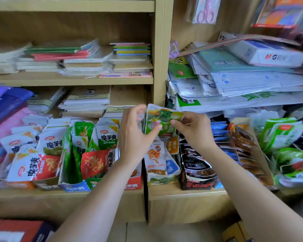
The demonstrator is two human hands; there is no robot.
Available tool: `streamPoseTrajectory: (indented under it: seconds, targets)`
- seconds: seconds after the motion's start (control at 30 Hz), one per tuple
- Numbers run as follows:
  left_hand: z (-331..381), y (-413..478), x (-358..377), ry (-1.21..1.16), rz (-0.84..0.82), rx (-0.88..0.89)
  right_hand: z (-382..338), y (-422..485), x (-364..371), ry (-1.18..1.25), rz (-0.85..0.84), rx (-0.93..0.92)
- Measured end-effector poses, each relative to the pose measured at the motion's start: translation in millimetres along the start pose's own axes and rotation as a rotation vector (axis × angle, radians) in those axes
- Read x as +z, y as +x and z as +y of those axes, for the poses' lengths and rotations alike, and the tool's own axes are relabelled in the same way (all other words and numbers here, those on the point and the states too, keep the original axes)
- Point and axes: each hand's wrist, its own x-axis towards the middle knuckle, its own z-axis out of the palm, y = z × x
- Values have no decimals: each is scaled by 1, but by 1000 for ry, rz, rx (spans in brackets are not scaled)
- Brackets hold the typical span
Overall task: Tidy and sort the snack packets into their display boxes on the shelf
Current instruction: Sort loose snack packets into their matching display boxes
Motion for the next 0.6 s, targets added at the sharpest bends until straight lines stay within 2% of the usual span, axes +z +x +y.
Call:
streamPoseTrajectory:
  seconds: [0.07,0.13,0.2,0.37,0.5,0.6]
  targets:
    - [7,3,-7,-48,1,96,0,0,-1,-38,18,-3]
    - [7,6,-11,-12,-71,185,-2,-1,-1,-44,1,13]
    - [1,4,-10,22,-134,184,-2,-3,0,-79,-28,24]
    - [-12,3,-4,83,13,104,3,-14,-1,-128,-100,45]
    - [-15,6,-4,86,62,-15,6,-30,-4,-463,-10,-40]
    - [-13,9,-1,85,82,-99,11,-36,3,-794,-168,-89]
